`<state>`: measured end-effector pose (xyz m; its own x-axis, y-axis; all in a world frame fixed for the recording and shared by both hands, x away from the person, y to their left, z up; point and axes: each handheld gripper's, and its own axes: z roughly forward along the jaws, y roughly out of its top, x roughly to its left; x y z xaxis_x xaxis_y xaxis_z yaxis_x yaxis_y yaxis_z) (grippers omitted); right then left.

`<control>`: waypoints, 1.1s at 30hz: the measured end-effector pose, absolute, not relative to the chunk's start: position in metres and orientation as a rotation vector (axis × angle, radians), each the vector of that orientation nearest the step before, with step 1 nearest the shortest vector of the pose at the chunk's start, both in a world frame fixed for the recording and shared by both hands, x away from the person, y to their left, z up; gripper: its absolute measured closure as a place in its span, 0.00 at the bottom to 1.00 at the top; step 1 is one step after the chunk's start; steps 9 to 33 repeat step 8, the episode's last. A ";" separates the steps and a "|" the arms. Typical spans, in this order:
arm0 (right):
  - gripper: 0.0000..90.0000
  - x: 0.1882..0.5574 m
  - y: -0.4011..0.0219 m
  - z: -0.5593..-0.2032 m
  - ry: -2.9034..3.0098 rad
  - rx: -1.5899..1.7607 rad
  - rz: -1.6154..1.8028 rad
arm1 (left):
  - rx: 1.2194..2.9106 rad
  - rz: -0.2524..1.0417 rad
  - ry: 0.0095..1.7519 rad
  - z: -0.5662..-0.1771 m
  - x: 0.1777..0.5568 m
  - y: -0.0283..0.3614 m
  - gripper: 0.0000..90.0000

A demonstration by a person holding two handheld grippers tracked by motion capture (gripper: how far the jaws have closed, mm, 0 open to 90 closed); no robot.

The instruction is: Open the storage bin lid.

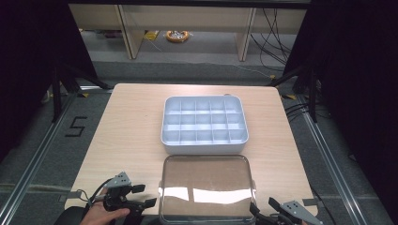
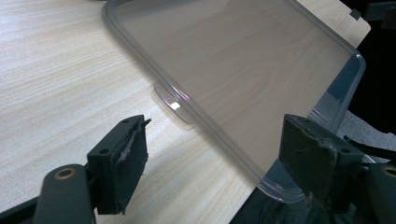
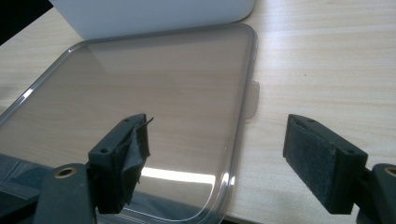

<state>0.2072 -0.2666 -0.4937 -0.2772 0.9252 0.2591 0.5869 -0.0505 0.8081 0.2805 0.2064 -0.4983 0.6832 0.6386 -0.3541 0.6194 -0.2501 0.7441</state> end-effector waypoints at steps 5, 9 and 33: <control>0.27 0.207 -0.269 -0.495 1.865 1.662 1.279 | 1.948 0.015 0.984 -0.499 0.281 0.207 0.26; 0.27 0.209 -0.270 -0.497 1.858 1.661 1.291 | 1.939 0.009 0.987 -0.500 0.281 0.204 0.26; 0.27 0.209 -0.270 -0.497 1.858 1.661 1.291 | 1.939 0.009 0.987 -0.500 0.281 0.204 0.26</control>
